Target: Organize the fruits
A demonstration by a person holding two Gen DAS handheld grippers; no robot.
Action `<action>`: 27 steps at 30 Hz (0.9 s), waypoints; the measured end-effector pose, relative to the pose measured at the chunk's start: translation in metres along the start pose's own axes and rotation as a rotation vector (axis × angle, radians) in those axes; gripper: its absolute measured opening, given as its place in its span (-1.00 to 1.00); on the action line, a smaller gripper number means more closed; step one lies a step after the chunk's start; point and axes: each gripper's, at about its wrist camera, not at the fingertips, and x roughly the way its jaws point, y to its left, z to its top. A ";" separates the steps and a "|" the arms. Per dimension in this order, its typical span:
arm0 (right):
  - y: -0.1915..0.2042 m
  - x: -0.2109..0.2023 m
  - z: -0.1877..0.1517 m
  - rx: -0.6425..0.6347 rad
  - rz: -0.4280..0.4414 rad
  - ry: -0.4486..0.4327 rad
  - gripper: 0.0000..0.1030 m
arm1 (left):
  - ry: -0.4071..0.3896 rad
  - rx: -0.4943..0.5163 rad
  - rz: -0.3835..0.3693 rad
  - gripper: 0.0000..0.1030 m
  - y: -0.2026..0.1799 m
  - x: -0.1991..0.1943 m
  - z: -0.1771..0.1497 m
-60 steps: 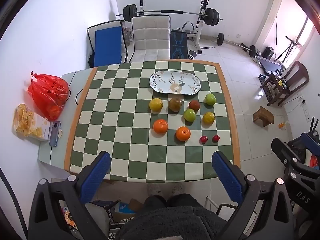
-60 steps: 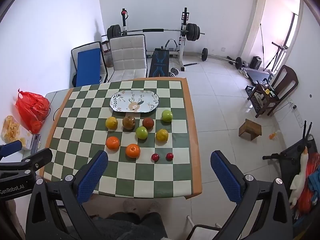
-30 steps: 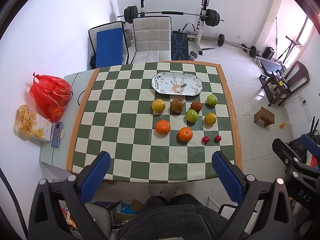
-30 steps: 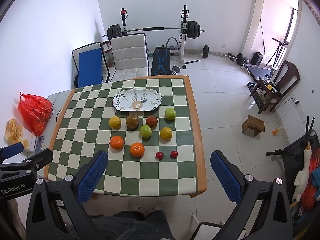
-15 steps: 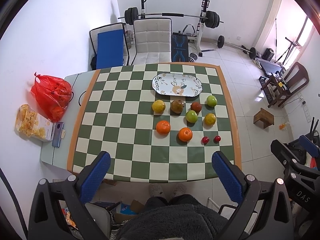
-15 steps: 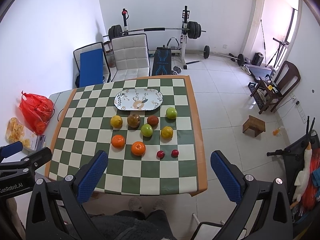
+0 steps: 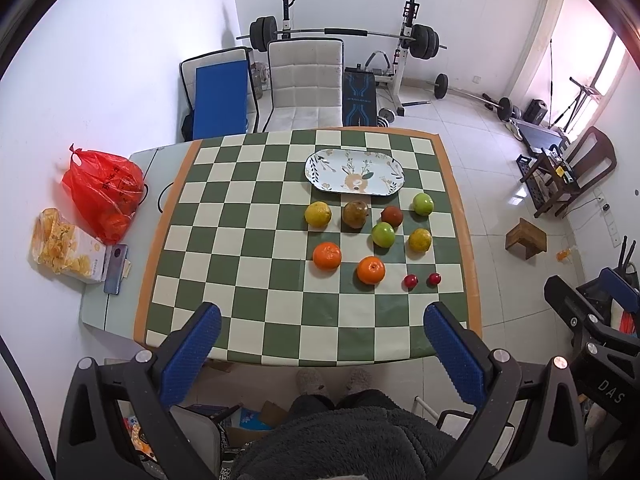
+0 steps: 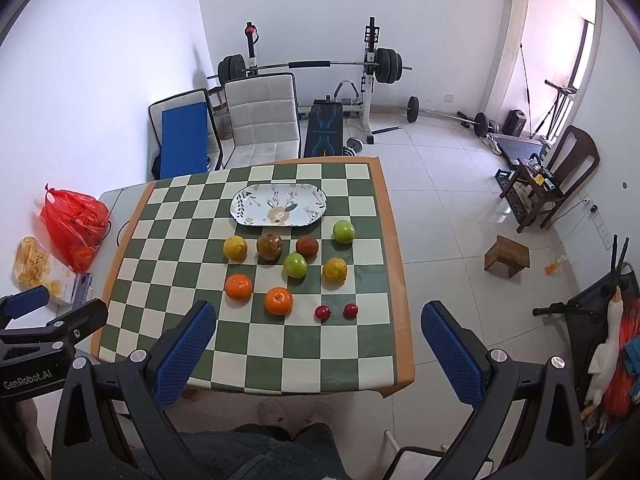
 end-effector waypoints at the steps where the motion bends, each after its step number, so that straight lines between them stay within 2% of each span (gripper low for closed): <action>1: 0.001 -0.001 0.000 0.000 0.001 -0.001 1.00 | -0.002 -0.001 0.001 1.00 0.000 -0.001 0.002; 27: 0.007 -0.003 0.002 -0.003 0.008 -0.012 1.00 | -0.011 -0.002 -0.001 1.00 0.004 -0.004 0.004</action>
